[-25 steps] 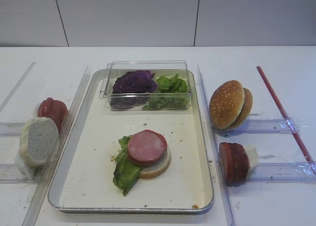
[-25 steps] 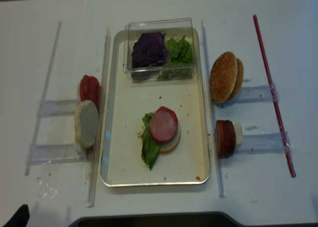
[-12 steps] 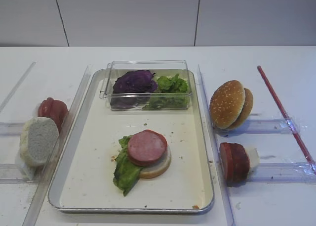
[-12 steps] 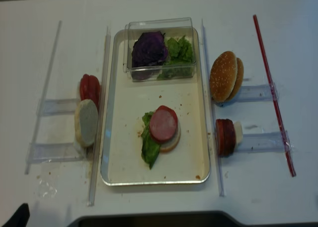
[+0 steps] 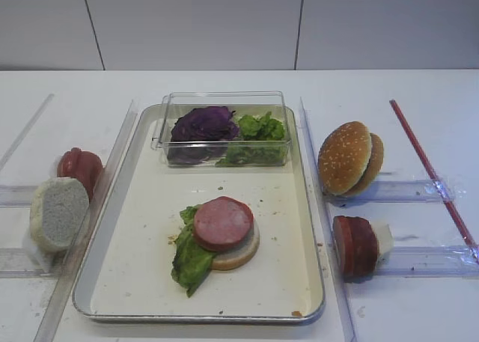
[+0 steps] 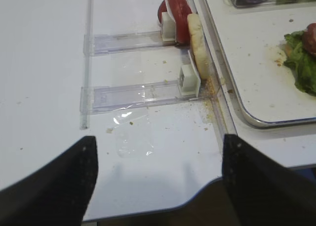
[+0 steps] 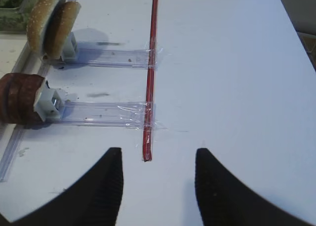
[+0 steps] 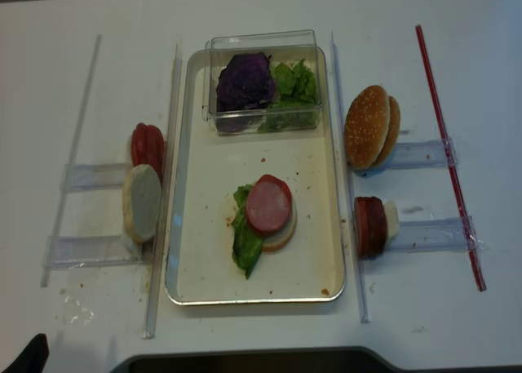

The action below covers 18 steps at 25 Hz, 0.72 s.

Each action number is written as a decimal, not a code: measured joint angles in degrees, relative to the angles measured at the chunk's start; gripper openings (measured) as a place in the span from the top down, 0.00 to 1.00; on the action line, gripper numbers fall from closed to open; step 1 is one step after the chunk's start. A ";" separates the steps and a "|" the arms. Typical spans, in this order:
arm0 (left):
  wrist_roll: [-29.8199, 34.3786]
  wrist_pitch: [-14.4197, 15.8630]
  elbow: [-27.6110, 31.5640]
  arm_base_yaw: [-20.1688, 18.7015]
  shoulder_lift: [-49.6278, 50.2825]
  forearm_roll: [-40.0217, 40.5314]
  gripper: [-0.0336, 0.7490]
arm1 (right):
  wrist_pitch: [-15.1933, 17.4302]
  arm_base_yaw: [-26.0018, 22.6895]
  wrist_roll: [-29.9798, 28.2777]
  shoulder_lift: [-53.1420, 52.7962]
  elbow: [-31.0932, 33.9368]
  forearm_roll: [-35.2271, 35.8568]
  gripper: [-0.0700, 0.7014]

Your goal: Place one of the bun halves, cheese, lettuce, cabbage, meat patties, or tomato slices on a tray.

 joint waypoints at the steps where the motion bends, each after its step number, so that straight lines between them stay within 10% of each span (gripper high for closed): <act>1: 0.00 0.00 0.00 0.00 0.00 0.00 0.34 | 0.00 0.00 0.04 0.00 0.00 -0.03 0.44; 18: 0.00 0.00 0.00 0.00 0.00 0.00 0.34 | 0.00 0.00 0.04 0.00 0.05 0.22 0.42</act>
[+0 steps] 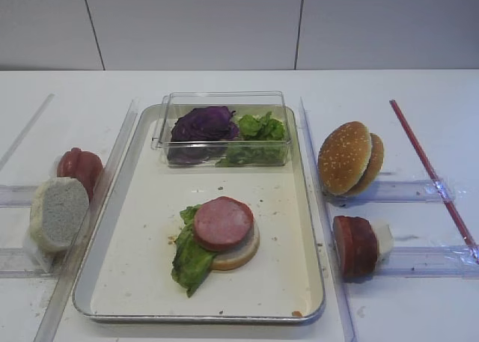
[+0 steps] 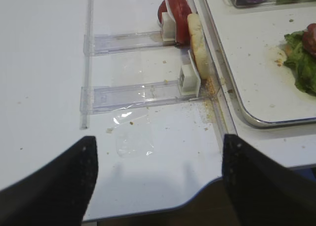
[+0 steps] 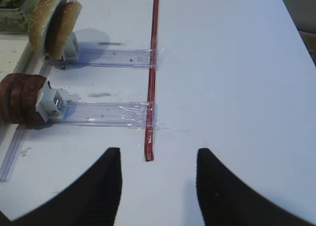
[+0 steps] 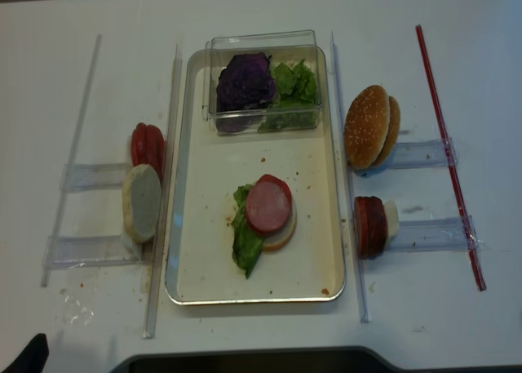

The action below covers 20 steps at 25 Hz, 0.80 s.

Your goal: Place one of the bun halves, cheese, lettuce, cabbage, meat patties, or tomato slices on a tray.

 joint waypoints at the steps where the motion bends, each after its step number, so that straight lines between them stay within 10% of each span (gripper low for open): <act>1: 0.00 0.00 0.00 0.00 0.00 0.00 0.34 | 0.00 0.00 0.00 0.00 0.00 0.00 0.42; 20: 0.00 0.00 0.00 0.00 0.00 0.00 0.34 | -0.12 0.00 0.10 0.00 0.00 0.00 0.42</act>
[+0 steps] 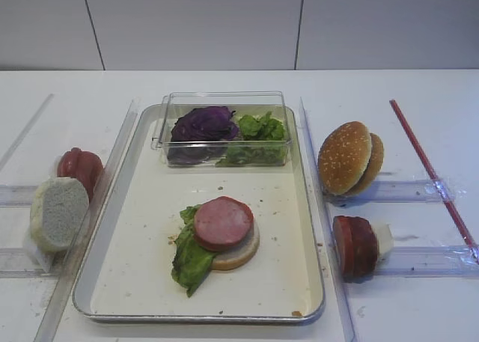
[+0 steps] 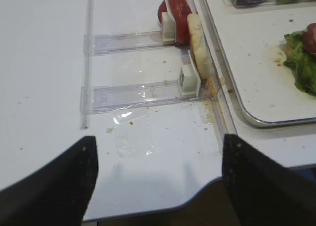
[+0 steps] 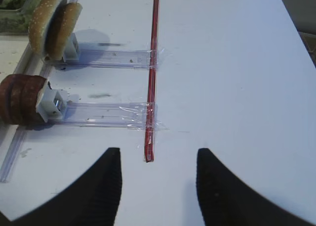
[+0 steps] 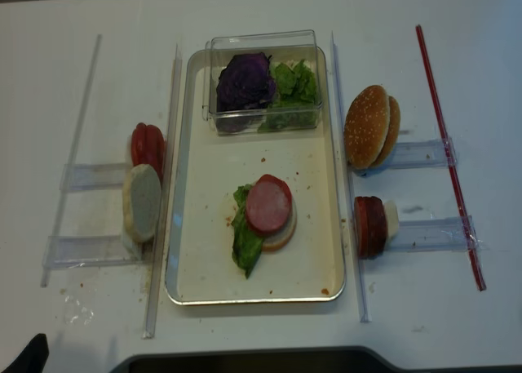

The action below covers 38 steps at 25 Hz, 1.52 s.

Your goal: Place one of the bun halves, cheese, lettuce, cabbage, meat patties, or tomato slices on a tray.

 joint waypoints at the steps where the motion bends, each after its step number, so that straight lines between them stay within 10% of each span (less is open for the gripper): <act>1: 0.00 0.00 0.00 0.00 0.00 0.00 0.34 | 0.00 0.00 0.00 0.00 0.00 0.00 0.42; 38: 0.00 0.00 0.00 0.00 0.00 0.00 0.34 | 0.00 0.00 0.00 0.00 0.00 0.00 0.27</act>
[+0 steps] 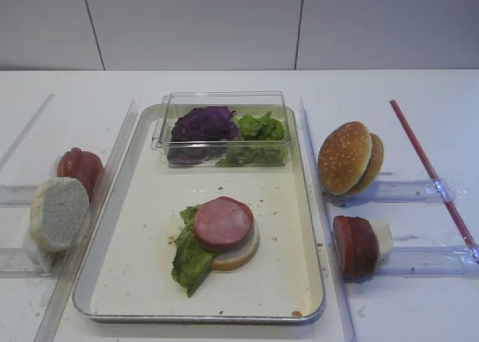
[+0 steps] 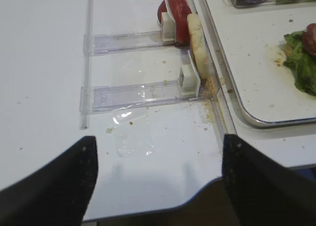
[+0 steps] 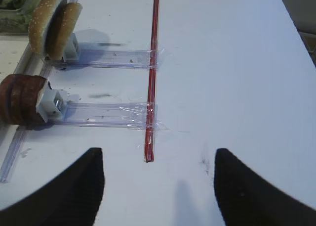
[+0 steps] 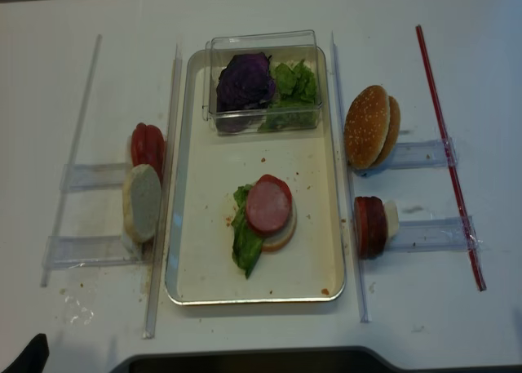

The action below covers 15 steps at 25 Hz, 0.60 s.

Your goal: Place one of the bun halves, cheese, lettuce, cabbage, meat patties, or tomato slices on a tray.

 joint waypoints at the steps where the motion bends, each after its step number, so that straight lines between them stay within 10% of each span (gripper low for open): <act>1: 0.00 0.00 0.00 0.00 0.00 0.00 0.34 | 0.00 0.00 0.00 0.00 0.00 0.00 0.27; 15: 0.00 0.00 0.00 0.00 0.00 0.00 0.34 | 0.00 0.00 0.00 0.00 0.00 0.00 0.27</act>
